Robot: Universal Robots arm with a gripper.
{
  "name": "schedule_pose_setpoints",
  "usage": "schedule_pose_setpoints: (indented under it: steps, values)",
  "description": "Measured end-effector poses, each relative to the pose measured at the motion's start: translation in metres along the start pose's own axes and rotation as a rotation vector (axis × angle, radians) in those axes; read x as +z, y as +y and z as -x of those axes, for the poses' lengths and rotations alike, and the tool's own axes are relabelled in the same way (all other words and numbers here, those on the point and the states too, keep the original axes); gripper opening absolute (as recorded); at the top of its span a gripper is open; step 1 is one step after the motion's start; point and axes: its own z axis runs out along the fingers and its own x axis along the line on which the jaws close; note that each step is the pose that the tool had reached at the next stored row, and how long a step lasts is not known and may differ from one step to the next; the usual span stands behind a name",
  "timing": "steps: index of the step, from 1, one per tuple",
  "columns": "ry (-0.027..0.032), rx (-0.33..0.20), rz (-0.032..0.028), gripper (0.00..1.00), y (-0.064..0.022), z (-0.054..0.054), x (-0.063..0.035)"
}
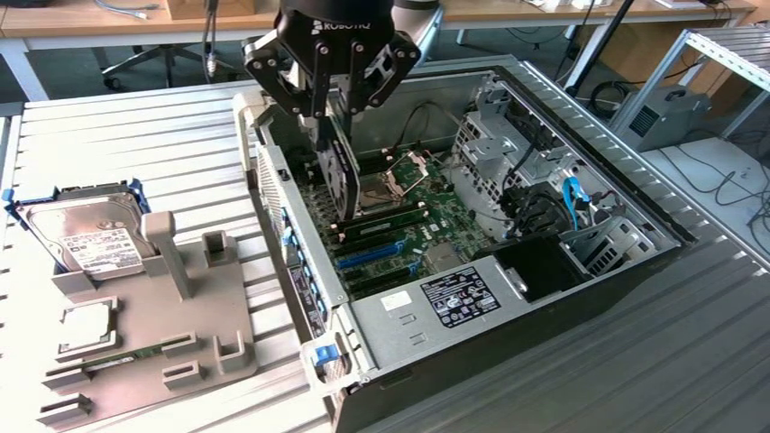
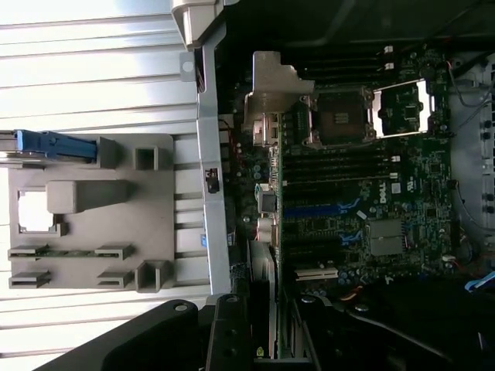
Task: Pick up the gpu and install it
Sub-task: 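Pick up the gpu and move the gpu toward the slot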
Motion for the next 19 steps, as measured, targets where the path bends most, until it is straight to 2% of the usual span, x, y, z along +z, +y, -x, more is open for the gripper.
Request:
schedule_pose_setpoints:
  steps: [19]
  values:
    - [0.0001,0.000,0.0000,0.26,0.0010,0.013,0.0003]
